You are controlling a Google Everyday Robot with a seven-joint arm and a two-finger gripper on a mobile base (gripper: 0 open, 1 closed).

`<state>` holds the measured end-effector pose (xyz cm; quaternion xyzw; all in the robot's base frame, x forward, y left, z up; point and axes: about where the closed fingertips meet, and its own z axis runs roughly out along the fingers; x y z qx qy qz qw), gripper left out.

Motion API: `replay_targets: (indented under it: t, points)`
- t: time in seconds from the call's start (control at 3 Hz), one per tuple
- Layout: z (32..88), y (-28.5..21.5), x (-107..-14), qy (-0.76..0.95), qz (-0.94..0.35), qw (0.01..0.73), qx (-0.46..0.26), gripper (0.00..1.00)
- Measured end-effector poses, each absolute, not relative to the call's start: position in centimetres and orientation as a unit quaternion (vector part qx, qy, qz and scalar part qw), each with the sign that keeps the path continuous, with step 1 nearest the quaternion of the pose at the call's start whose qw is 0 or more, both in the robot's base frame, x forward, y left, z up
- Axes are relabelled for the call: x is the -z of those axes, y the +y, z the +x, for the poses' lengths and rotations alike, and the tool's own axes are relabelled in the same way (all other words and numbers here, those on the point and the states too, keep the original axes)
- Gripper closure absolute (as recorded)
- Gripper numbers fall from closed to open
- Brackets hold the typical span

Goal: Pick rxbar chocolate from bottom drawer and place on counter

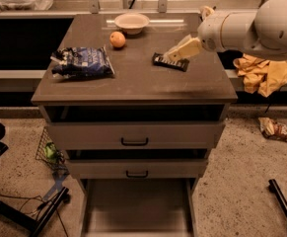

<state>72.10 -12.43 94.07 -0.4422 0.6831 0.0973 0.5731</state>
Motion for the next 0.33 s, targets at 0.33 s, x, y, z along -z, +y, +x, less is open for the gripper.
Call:
replay_targets:
  t: [0.33]
  points:
    - [72.10,-12.42,-94.07,0.683,-0.442,0.573,-0.097,0.00]
